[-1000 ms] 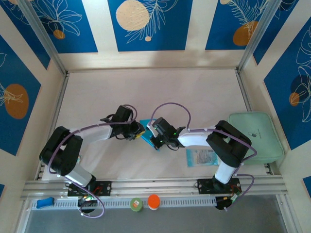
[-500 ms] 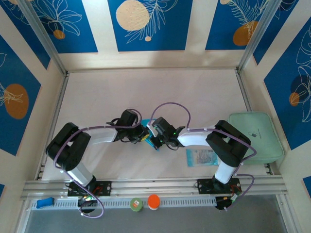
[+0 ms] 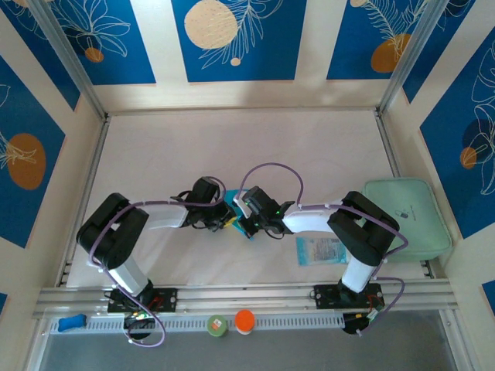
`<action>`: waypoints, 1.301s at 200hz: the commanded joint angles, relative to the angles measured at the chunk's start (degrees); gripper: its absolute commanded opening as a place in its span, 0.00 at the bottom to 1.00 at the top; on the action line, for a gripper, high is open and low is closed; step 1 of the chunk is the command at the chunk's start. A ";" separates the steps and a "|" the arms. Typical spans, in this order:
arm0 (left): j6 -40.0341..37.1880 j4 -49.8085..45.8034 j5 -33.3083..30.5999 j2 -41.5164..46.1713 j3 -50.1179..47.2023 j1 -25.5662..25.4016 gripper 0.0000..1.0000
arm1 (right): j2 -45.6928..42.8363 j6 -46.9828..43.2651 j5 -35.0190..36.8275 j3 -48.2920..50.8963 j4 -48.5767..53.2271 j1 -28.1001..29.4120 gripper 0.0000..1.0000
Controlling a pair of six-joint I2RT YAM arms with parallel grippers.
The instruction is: Fold a paper plane with a square sheet of paper (pick it up from the middle)
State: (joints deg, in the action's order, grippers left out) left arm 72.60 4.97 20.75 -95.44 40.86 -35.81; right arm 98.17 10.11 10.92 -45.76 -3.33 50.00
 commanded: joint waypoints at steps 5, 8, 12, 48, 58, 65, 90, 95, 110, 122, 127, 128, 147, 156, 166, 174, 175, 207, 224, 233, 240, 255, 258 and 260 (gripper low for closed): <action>-0.24 0.83 0.02 -1.32 -0.47 -0.44 0.17 | 1.66 0.44 -0.91 -0.65 2.37 -0.27 0.02; -0.23 0.87 0.03 -1.33 -0.41 -0.46 0.17 | 1.67 0.44 -0.90 -0.65 2.37 -0.25 0.02; -0.26 0.90 0.00 -1.41 -0.43 -0.42 0.17 | 1.67 0.39 -0.96 -0.65 2.37 -0.25 0.02; -0.44 0.81 0.23 -1.52 -0.05 -0.41 0.17 | 1.67 0.55 -0.90 -0.62 2.28 -0.25 0.02; -0.62 0.70 0.38 -1.19 0.18 -0.45 0.17 | 1.67 0.61 -0.83 -0.51 2.12 -0.34 0.02; -0.87 0.42 0.30 -0.82 0.47 -0.36 0.17 | 1.67 0.61 -0.83 -0.47 2.04 -0.38 0.02; -2.98 -2.29 -0.79 1.29 2.08 0.21 0.19 | 1.50 0.63 -0.71 -0.11 1.74 -0.51 0.02; -3.56 -2.94 -1.22 1.59 2.43 0.50 0.19 | 1.36 0.61 -0.73 -0.04 1.69 -0.52 0.02; -5.46 -5.75 -2.54 2.06 3.69 1.41 0.21 | 1.32 0.61 -0.83 0.05 1.47 -0.60 0.02; -6.98 -7.64 -3.22 1.67 4.75 2.21 0.22 | 1.23 0.53 -0.90 0.03 1.36 -0.60 0.02; -7.39 -8.16 -3.49 1.29 5.17 2.64 0.22 | 1.08 0.53 -0.94 0.09 1.32 -0.60 0.02; -7.47 -8.28 -3.51 1.17 5.27 2.70 0.22 | 1.07 0.53 -0.96 0.11 1.31 -0.60 0.02; -9.51 -10.08 -3.72 -1.20 7.62 3.84 0.22 | 1.18 0.44 -1.29 0.14 0.98 -0.63 0.02; -10.36 -11.18 -3.67 -2.64 9.21 4.03 0.22 | 1.23 0.36 -1.33 0.14 0.96 -0.60 0.02; -11.42 -12.29 -3.53 -4.09 11.00 4.11 0.22 | 1.19 0.35 -1.33 0.05 0.96 -0.60 0.02; -12.04 -13.42 -3.69 -5.12 12.21 4.14 0.22 | 1.09 0.26 -1.34 0.01 1.01 -0.65 0.02; -12.09 -13.55 -3.70 -5.20 12.39 4.16 0.22 | 1.07 0.26 -1.34 0.03 0.99 -0.63 0.02; -12.83 -16.02 -3.29 -8.13 14.41 4.13 0.22 | 0.67 0.27 -1.08 0.10 0.96 -0.65 0.02; -12.76 -16.77 -3.44 -8.76 14.38 4.10 0.22 | 0.29 0.35 -0.97 0.23 0.96 -0.62 0.02; -12.86 -17.08 -3.60 -8.88 14.29 4.14 0.21 | 0.27 0.42 -0.95 0.32 0.97 -0.56 0.02; -12.96 -17.41 -3.74 -8.97 14.31 4.13 0.22 | 0.22 0.44 -1.00 0.40 0.92 -0.62 0.02; -13.00 -17.53 -3.72 -8.90 14.08 4.11 0.21 | 0.36 0.44 -1.12 0.41 0.88 -0.60 0.02; -13.06 -17.41 -3.63 -8.82 14.07 4.09 0.21 | 0.42 0.44 -1.16 0.41 0.87 -0.60 0.02; -13.09 -17.38 -3.62 -8.81 14.07 4.13 0.21 | 0.48 0.44 -1.16 0.41 0.89 -0.60 0.02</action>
State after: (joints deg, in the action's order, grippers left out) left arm 60.93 -8.29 17.72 -102.85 54.81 -31.88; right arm 98.17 10.11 10.48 -45.76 -3.38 49.63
